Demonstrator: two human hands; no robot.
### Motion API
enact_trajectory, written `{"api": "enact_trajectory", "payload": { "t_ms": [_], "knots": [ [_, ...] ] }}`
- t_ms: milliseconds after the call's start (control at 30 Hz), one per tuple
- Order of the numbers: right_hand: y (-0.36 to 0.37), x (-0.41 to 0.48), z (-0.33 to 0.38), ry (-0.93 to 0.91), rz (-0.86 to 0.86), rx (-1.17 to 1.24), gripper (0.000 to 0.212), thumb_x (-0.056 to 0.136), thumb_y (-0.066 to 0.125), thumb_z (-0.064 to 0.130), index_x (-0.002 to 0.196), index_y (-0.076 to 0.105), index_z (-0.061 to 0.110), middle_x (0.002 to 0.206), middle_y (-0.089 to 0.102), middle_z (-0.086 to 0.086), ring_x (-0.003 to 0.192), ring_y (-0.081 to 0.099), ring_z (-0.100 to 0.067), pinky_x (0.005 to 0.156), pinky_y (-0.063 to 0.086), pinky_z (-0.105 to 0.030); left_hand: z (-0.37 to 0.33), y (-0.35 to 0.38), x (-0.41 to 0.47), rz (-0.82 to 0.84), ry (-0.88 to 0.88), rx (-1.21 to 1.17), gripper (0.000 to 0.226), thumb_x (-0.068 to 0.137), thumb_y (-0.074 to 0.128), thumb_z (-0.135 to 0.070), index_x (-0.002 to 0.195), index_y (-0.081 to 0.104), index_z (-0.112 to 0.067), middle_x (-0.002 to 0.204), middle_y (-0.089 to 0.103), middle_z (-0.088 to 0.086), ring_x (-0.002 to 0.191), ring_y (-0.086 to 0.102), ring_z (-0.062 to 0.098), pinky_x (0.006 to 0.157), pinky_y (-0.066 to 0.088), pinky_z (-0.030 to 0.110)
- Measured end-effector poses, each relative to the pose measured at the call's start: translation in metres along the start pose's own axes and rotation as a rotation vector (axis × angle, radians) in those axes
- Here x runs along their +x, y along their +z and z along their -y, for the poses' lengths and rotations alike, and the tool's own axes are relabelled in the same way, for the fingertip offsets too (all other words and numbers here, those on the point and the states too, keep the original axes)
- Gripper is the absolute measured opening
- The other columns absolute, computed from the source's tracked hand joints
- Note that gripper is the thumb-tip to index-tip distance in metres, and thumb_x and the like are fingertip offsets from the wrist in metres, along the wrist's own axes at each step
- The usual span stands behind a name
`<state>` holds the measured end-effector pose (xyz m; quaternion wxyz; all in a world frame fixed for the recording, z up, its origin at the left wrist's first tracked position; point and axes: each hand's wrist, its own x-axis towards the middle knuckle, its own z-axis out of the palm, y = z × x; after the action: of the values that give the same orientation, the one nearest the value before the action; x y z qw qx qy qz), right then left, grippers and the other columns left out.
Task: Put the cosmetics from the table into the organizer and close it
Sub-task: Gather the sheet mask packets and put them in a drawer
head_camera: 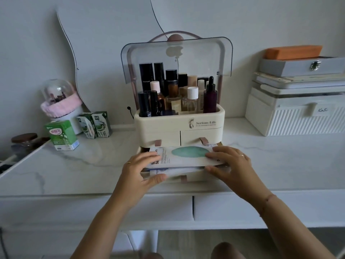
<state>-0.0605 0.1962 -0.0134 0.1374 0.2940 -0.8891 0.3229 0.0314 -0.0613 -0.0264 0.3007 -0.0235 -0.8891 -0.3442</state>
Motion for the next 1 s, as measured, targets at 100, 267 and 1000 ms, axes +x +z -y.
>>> {"api": "enact_trajectory", "payload": {
  "t_ms": [100, 267, 1000],
  "knots": [
    [0.012, 0.007, 0.004, 0.014, -0.125, -0.020, 0.031, 0.078, 0.066, 0.048, 0.103, 0.070, 0.030, 0.119, 0.061, 0.010, 0.119, 0.047, -0.013, 0.106, 0.023, -0.033, 0.003, 0.006, 0.004, -0.044, -0.005, 0.012, 0.053, 0.067, 0.066, -0.054, 0.111, 0.068, -0.024, 0.120, 0.058, -0.018, 0.115, 0.045, -0.011, 0.099, 0.032, 0.010],
    [0.025, 0.006, 0.010, 0.017, -0.165, -0.070, 0.029, 0.082, 0.061, 0.048, 0.098, 0.071, 0.027, 0.113, 0.064, 0.011, 0.115, 0.049, -0.014, 0.108, 0.024, -0.040, 0.007, 0.009, 0.008, -0.105, -0.106, 0.037, 0.042, 0.071, 0.065, -0.048, 0.103, 0.072, -0.022, 0.117, 0.063, -0.012, 0.113, 0.051, 0.003, 0.092, 0.030, 0.003],
    [0.035, 0.043, -0.024, 0.376, -0.012, 0.341, 0.038, 0.085, 0.062, 0.038, 0.110, 0.041, 0.018, 0.100, 0.057, 0.000, 0.093, 0.057, -0.024, 0.067, 0.046, -0.034, 0.045, 0.027, 0.034, -0.080, -0.477, -0.162, 0.054, 0.079, 0.071, -0.027, 0.127, 0.045, -0.020, 0.119, 0.063, -0.002, 0.104, 0.060, 0.017, 0.086, 0.047, 0.033]
  ]
}}
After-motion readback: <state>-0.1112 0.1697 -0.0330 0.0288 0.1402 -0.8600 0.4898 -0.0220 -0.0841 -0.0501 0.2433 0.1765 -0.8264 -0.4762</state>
